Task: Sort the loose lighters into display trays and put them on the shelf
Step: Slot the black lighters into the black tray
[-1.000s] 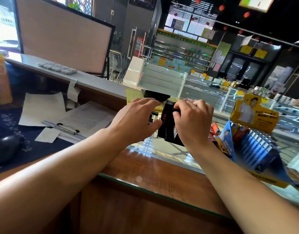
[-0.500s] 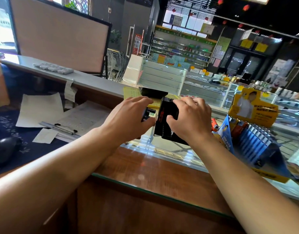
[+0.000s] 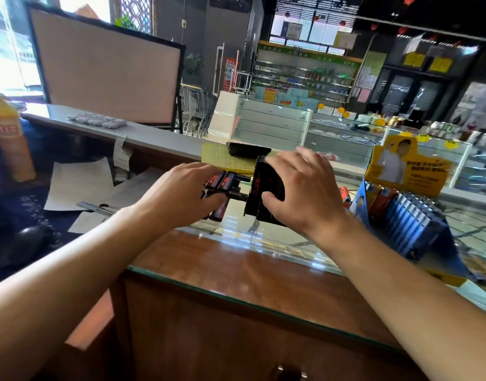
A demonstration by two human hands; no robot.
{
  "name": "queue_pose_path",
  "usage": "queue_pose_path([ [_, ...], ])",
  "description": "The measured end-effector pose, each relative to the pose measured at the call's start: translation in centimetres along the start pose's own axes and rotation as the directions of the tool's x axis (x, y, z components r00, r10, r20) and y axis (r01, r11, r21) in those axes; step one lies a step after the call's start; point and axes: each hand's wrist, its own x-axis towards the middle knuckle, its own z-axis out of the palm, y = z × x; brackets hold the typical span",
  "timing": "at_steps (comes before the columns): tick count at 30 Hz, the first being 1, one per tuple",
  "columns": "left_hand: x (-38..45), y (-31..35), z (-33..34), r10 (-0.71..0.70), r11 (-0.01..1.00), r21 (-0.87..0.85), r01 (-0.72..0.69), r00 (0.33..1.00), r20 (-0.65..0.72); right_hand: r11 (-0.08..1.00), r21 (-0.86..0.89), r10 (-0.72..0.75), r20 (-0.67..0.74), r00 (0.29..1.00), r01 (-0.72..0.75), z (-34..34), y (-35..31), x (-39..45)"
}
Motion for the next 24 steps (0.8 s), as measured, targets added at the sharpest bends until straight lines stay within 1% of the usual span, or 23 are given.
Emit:
queue_pose_path([
  [1,-0.5,-0.2,0.0,-0.004,1.0,0.014,0.003,1.0,0.031,0.999,0.006,-0.035,-0.005,0.999,0.035,0.1,-0.2,-0.6],
  [3,-1.3,-0.4,0.2,-0.029,0.999,0.036,0.025,0.99,0.138,0.995,0.003,-0.097,0.006,0.995,0.097,0.5,-0.7,-1.7],
  [6,-1.8,0.0,0.4,-0.062,0.997,0.058,0.046,0.948,0.312,0.99,0.029,-0.137,0.006,0.991,0.136,1.0,-1.3,-2.7],
  [9,-2.2,0.7,0.1,-0.038,0.999,0.042,0.025,0.928,0.37,0.988,0.069,-0.136,-0.014,0.991,0.136,1.1,-1.8,-3.2],
  [15,-4.5,2.0,-1.5,0.072,0.997,-0.062,-0.055,0.945,0.319,0.982,0.114,-0.152,-0.018,0.988,0.153,1.1,-2.3,-3.7],
  [17,-4.9,2.3,-1.9,0.079,0.996,-0.075,-0.058,0.946,0.315,0.98,0.12,-0.16,-0.013,0.987,0.161,1.1,-2.4,-3.8],
  [18,-4.9,2.2,-1.8,0.073,0.996,-0.076,-0.054,0.957,0.282,0.979,0.123,-0.161,-0.008,0.987,0.161,1.1,-2.4,-3.8],
  [19,-4.8,2.1,-1.6,0.046,0.997,-0.067,-0.031,0.974,0.221,0.979,0.126,-0.159,-0.003,0.987,0.158,1.0,-2.4,-3.9],
  [20,-4.7,2.1,-1.4,-0.02,0.999,-0.038,0.026,0.988,0.153,0.98,0.126,-0.156,0.0,0.988,0.155,1.0,-2.4,-3.9],
  [21,-4.6,2.1,-1.1,-0.116,0.993,0.019,0.114,0.988,0.106,0.981,0.121,-0.154,0.001,0.988,0.152,0.9,-2.4,-4.0],
  [22,-4.4,2.3,-0.9,-0.208,0.974,0.108,0.198,0.974,0.093,0.982,0.114,-0.154,-0.002,0.988,0.153,0.9,-2.3,-4.0],
  [24,-3.9,3.0,-0.6,-0.323,0.924,0.262,0.278,0.935,0.147,0.983,0.1,-0.152,-0.003,0.988,0.152,0.8,-2.2,-4.1],
])
